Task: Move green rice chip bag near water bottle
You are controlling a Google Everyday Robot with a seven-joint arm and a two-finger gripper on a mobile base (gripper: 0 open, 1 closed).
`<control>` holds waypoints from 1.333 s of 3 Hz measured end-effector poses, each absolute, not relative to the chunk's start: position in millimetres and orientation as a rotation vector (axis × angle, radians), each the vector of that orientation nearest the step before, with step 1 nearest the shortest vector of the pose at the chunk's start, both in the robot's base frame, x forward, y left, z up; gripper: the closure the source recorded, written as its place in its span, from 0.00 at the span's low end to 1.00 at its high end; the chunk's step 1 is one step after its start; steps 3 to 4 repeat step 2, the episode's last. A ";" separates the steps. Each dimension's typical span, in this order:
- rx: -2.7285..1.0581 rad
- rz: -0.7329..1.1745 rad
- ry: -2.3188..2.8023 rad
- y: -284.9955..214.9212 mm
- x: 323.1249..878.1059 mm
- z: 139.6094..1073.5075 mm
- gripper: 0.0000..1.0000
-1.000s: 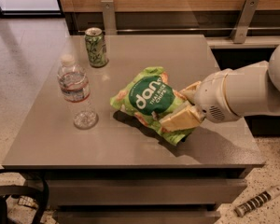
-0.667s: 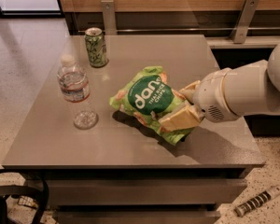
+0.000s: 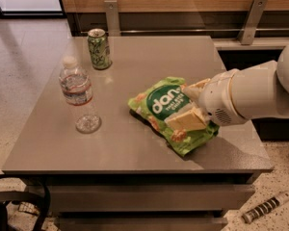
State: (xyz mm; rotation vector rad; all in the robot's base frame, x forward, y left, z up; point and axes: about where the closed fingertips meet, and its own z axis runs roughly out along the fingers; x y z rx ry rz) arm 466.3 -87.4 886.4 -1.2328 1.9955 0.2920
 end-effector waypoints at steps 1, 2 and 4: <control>-1.235 0.290 1.994 -86.6 465.8 887.3 0.00; -1.235 0.290 1.994 -86.6 465.8 887.3 0.00; -1.235 0.290 1.994 -86.6 465.8 887.3 0.00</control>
Offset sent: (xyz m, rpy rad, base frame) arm -0.0004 0.0008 0.0009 -0.0016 -0.0017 0.0012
